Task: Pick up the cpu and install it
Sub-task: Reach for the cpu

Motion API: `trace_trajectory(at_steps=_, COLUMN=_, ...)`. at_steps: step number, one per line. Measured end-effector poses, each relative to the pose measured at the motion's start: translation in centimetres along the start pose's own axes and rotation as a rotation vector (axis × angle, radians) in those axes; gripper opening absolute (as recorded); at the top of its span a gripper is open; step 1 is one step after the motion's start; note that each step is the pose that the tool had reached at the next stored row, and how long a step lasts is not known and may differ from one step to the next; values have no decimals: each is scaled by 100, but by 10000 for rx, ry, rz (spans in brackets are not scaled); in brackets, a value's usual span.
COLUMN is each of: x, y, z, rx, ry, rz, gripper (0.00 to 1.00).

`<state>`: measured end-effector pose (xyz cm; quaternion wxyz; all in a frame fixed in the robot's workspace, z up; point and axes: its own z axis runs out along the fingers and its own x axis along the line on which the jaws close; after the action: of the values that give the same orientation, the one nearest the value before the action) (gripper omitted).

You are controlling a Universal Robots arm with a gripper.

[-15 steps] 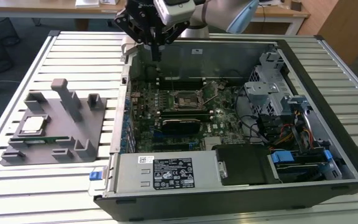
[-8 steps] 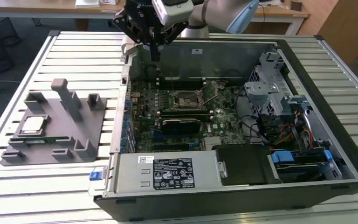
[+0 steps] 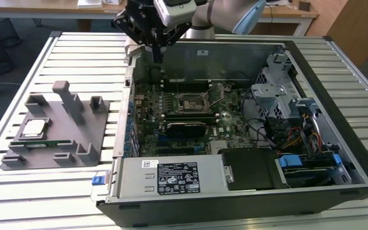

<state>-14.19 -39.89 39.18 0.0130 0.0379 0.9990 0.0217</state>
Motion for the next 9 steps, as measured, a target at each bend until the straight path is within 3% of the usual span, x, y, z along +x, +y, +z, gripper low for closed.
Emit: trace_trajectory(at_steps=9, x=47, y=-4, z=3, rx=0, ry=0, rz=-1, gripper=11)
